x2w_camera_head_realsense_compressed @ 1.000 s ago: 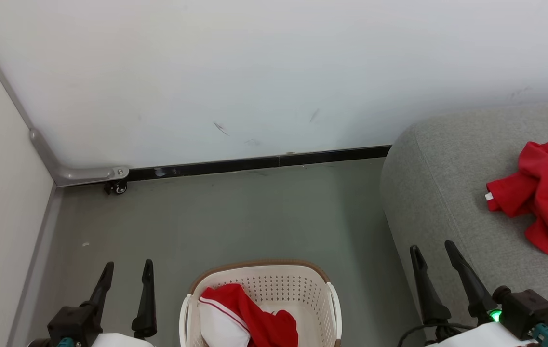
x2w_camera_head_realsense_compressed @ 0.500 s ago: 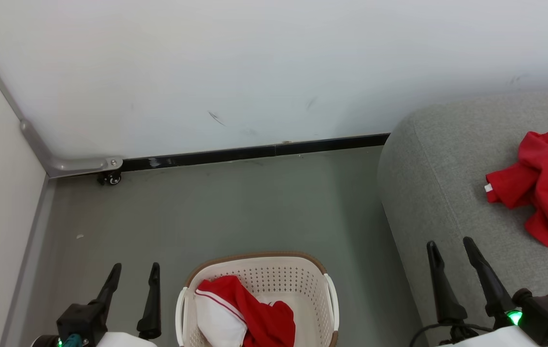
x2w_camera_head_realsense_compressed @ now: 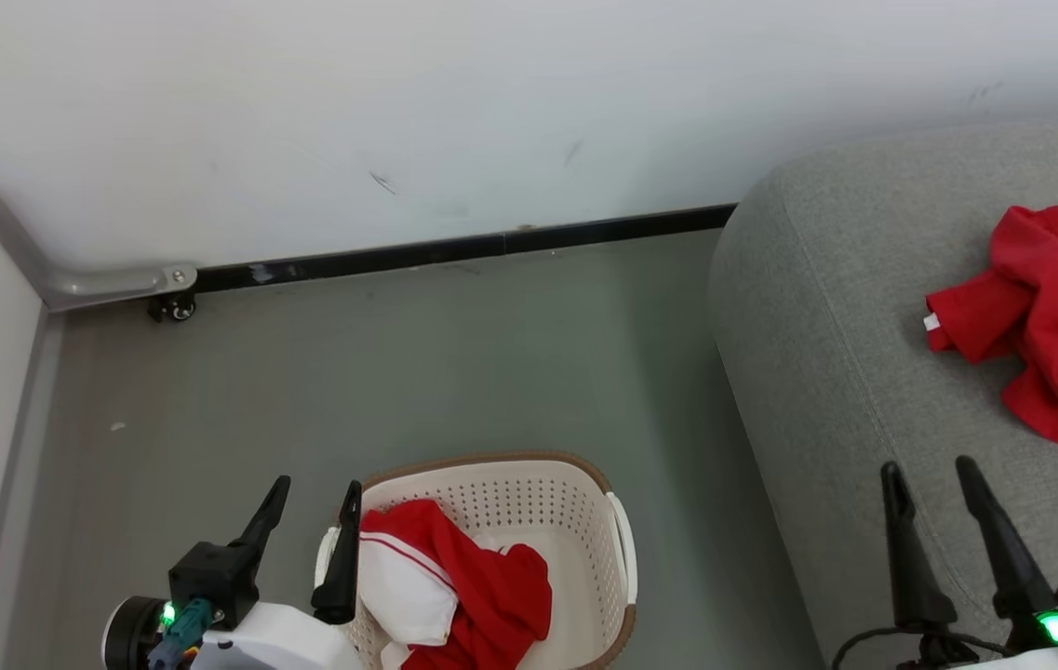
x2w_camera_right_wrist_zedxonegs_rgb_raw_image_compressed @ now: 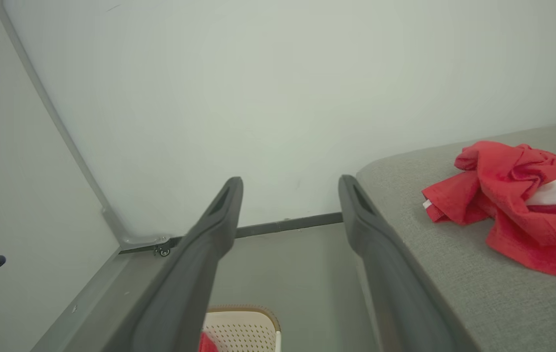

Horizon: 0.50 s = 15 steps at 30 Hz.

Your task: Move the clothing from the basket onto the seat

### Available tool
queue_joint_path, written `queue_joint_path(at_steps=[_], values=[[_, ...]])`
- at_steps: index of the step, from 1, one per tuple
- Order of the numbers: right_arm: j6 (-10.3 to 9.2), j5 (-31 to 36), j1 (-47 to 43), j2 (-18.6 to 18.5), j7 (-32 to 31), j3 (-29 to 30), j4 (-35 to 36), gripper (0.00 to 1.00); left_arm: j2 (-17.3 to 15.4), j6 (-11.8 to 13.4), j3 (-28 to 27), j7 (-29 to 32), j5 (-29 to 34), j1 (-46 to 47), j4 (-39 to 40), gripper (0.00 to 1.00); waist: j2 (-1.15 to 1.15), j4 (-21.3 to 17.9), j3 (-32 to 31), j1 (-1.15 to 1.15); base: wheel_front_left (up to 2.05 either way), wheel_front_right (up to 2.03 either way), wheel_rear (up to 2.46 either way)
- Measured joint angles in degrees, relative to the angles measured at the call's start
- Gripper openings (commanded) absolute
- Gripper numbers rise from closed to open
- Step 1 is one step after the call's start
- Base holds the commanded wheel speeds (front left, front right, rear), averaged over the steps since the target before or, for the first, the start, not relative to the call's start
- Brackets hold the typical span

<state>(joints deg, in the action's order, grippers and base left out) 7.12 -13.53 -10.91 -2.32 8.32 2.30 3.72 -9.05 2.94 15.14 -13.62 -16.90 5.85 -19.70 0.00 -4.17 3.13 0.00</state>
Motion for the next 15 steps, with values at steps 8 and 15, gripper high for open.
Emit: queue_joint_path(at_steps=[8, 15], values=[[0.00, 0.35, -0.05, 0.12, 0.01, 1.42, 3.92, 1.00, 0.35, -0.42, 1.34, 1.05, 1.18, 2.38, -4.16, 1.00, 0.00, -1.58, 3.28, 0.00, 0.00, 0.00, 0.00], [0.00, -0.02, -0.21, 0.14, 0.01, 1.41, 6.12, 1.00, 0.25, -0.41, 1.60, 1.35, 1.58, 4.93, -7.91, 1.00, 0.00, -3.26, 6.80, 0.00, 0.00, 0.00, 0.00]])
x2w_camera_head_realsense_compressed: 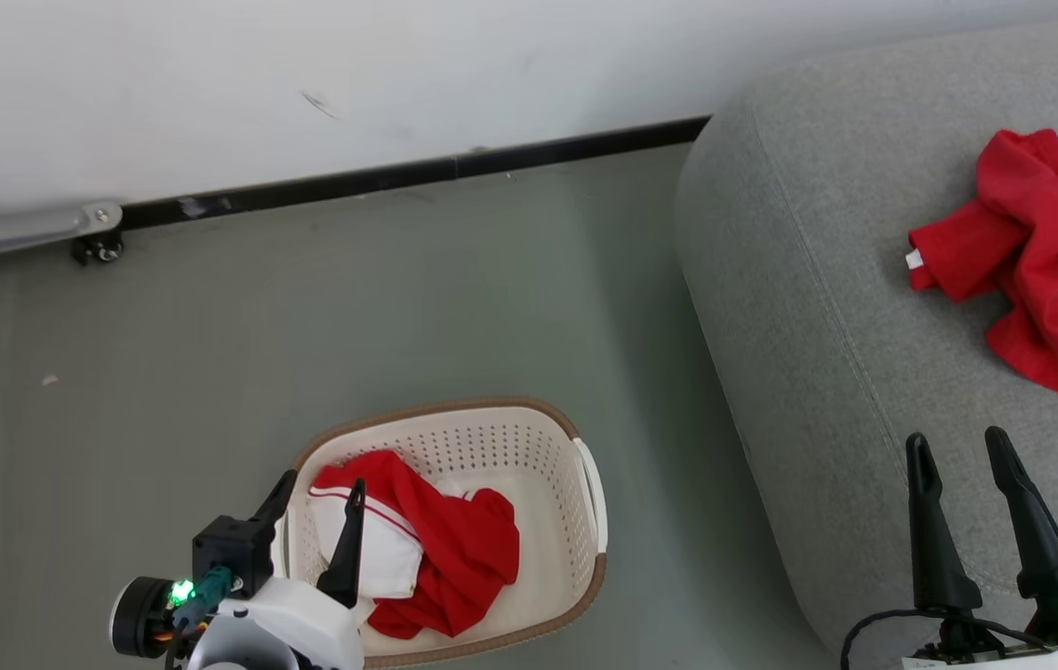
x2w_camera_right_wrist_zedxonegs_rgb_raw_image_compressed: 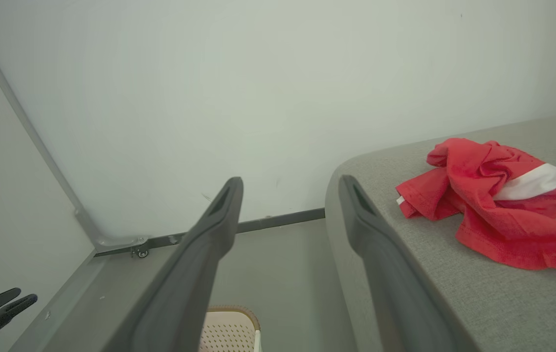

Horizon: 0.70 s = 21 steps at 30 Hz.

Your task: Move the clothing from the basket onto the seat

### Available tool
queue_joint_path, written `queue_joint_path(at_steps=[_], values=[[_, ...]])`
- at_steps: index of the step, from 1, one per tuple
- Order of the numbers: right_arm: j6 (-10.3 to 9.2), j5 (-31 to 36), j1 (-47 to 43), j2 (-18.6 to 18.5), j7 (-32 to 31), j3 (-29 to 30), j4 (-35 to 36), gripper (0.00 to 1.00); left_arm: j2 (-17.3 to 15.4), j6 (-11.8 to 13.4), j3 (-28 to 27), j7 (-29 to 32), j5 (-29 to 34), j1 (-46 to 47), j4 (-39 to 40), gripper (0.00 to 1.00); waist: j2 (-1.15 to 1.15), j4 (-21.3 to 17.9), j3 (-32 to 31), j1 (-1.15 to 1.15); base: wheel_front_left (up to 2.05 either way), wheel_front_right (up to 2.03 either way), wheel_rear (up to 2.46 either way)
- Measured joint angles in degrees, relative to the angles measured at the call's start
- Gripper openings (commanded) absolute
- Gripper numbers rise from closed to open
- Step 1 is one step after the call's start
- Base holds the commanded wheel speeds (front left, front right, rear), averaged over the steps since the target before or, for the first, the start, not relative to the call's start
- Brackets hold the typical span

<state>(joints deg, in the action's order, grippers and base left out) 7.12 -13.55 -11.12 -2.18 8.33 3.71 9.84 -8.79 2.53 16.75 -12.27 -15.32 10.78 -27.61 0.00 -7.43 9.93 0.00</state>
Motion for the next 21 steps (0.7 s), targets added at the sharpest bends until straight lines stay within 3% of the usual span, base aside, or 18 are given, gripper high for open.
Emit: queue_joint_path(at_steps=[21], values=[[0.00, 0.41, 7.25, 0.01, -0.01, -2.48, 5.08, 1.00, -0.32, 0.47, -1.57, -0.10, 0.00, 8.59, -6.00, 1.00, 0.00, -5.24, 13.73, 0.00, 0.00, 0.00, 0.00]])
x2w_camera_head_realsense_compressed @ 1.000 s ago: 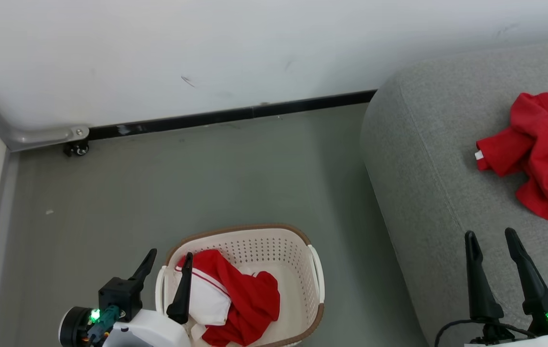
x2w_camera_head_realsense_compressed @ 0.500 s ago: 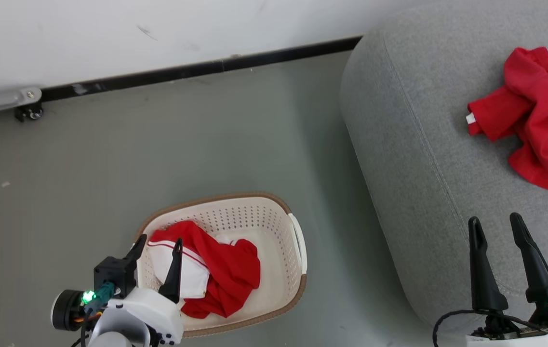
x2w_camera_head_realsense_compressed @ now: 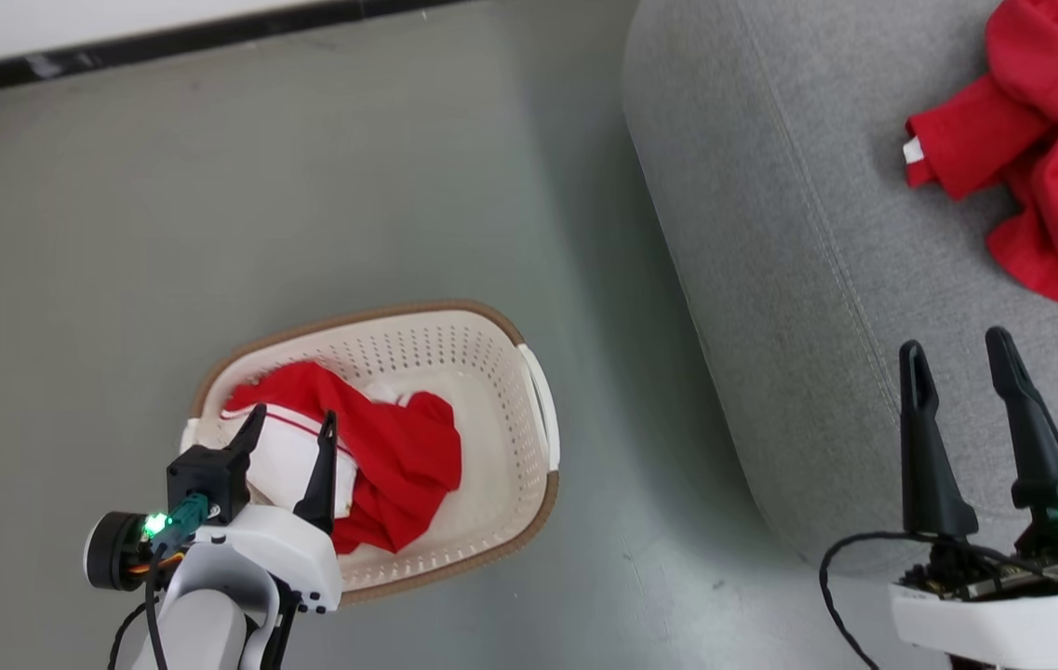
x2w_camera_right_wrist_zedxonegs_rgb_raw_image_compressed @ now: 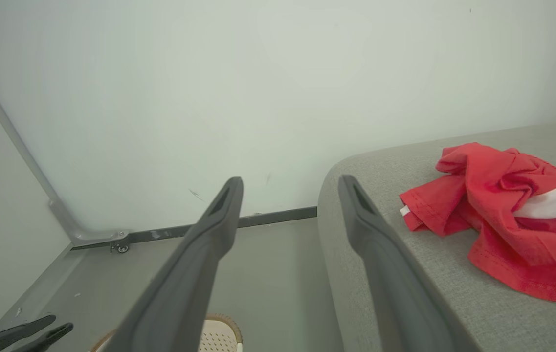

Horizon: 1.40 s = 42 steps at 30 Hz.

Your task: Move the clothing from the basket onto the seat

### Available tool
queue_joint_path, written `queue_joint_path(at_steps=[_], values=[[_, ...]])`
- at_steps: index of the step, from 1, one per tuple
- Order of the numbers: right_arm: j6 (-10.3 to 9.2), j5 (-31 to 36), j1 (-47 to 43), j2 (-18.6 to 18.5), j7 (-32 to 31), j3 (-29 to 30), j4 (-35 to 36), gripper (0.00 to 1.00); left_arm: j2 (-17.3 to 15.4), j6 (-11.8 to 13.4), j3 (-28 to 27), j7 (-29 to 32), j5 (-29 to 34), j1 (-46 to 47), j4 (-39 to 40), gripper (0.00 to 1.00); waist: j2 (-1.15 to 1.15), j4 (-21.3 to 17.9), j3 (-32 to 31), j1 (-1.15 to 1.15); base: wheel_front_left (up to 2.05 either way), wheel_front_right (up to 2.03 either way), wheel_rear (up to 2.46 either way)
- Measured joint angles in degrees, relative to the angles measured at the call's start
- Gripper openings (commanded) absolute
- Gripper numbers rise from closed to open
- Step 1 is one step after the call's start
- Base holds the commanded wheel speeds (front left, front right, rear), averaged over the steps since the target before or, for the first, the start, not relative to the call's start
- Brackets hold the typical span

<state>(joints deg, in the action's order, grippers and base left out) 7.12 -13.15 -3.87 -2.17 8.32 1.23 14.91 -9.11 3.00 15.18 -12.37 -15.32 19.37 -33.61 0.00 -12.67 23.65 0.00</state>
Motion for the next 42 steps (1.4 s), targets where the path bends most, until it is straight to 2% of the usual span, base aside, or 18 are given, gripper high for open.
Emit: queue_joint_path(at_steps=[18, 42], values=[[0.00, -0.27, 7.04, 0.00, 1.08, -1.65, -0.07, 1.00, -1.41, -0.34, -0.10, -0.25, 1.02, 6.42, -5.52, 1.00, 0.00, -2.94, 10.03, 0.00, 0.00, 0.00, 0.00], [0.01, -2.47, 11.41, 0.00, 3.63, -3.00, -2.48, 1.00, -3.34, -1.00, -1.09, 0.81, 0.94, 13.89, -13.26, 1.00, 0.00, -7.41, 19.48, 0.00, 0.00, 0.00, 0.00]])
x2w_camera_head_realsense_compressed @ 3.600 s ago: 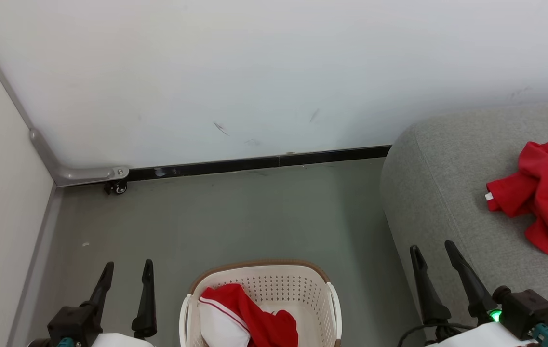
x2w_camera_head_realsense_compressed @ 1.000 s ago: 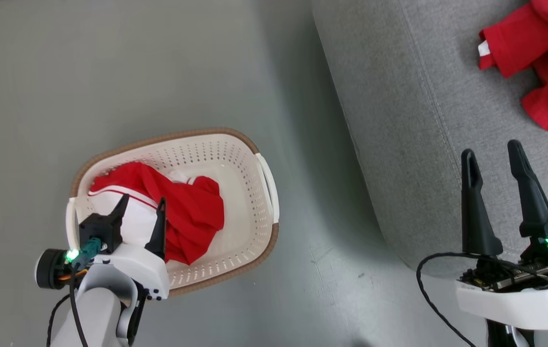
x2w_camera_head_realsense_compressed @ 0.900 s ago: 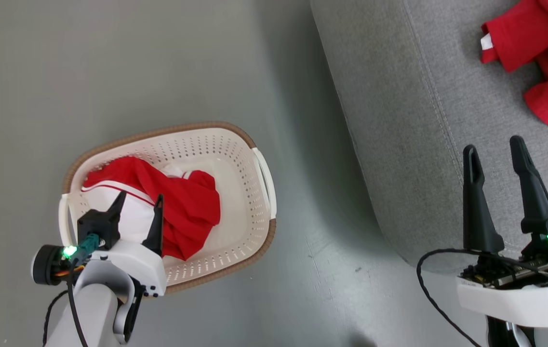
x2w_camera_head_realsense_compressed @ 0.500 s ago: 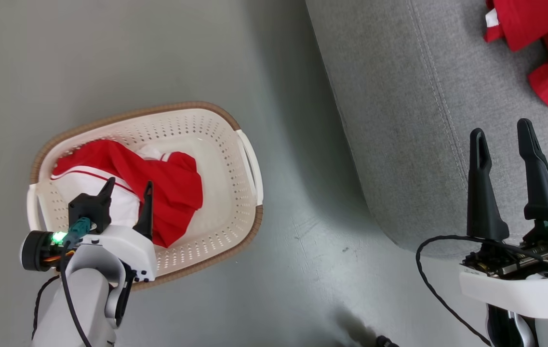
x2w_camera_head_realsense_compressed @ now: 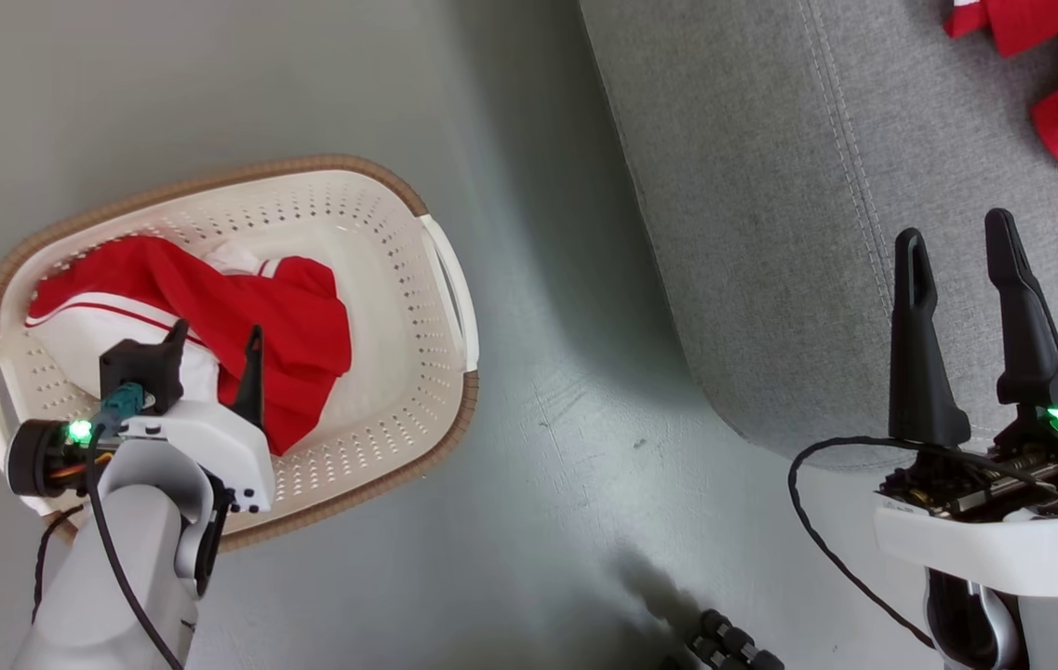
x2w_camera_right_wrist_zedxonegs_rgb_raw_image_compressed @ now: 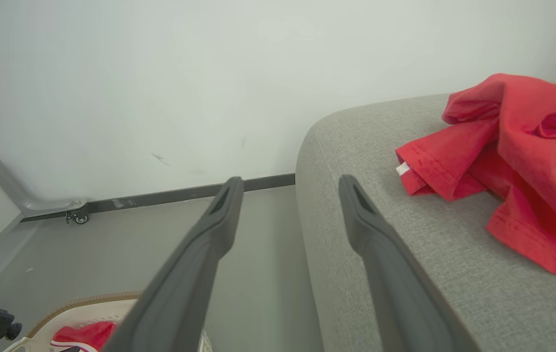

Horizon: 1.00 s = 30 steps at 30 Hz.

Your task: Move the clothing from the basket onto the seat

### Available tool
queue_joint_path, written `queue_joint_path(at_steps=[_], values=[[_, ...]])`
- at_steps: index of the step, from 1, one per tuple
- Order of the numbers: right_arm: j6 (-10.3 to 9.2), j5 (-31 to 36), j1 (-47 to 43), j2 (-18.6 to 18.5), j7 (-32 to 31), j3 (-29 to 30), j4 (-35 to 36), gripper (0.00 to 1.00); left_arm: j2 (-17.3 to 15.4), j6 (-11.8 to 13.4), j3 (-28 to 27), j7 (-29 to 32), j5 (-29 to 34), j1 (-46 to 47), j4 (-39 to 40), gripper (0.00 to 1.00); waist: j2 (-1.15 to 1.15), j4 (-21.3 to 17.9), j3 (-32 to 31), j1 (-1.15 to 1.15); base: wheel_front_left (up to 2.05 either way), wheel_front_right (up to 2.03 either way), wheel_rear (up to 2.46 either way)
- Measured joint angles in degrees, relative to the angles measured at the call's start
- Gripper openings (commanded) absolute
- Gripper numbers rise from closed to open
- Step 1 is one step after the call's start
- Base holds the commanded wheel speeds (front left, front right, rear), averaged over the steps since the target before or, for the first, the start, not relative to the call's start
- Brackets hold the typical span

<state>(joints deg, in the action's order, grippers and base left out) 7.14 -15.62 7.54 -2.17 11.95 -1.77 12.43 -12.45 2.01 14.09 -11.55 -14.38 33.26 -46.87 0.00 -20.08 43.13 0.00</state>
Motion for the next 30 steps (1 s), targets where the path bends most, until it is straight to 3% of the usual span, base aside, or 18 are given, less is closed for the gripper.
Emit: queue_joint_path(at_steps=[30], values=[[0.00, -1.10, 4.64, 0.00, 1.76, -0.75, -2.09, 1.00, -2.02, 1.02, -3.30, 6.60, -2.05, 9.02, -9.42, 1.00, 0.00, -2.09, 7.47, 0.00, 0.00, 0.00, 0.00]])
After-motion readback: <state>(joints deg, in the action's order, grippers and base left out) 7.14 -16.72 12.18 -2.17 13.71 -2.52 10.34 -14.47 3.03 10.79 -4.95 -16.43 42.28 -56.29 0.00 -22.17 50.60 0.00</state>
